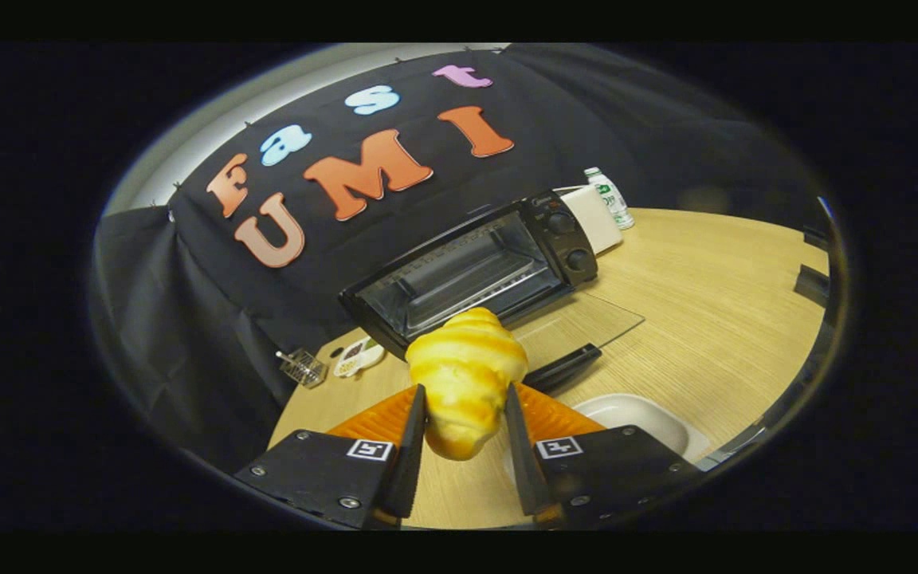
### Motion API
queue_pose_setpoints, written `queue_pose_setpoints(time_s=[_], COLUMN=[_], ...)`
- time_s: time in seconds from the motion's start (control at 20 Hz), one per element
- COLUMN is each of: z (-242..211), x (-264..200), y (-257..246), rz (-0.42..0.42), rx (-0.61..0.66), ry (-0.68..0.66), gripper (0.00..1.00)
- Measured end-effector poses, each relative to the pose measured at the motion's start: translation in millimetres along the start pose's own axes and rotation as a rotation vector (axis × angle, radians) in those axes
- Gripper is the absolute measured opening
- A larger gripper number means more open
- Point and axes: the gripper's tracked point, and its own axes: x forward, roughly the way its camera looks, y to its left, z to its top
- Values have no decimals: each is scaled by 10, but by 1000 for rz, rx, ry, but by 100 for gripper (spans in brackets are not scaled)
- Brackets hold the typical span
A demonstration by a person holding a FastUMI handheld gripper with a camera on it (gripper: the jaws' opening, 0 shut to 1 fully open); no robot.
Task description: Open the toaster oven, put the food inside, and close the toaster oven door.
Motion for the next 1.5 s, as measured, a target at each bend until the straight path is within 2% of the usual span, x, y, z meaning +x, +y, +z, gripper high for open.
queue_pose_setpoints(time_s=[0.2,0.6,0.85,1.35,1.45,1.5], z=[176,492,589,718,748,768], x=[357,1093,1496,2113,2230,2233], y=[156,287,320,374,384,407], rz=[71,127,117,108,100,106], rx=[137,308,351,343,323,323], ry=[-10,-37,-37,-35,-43,-57], gripper=[51,51,51,51,55,62])
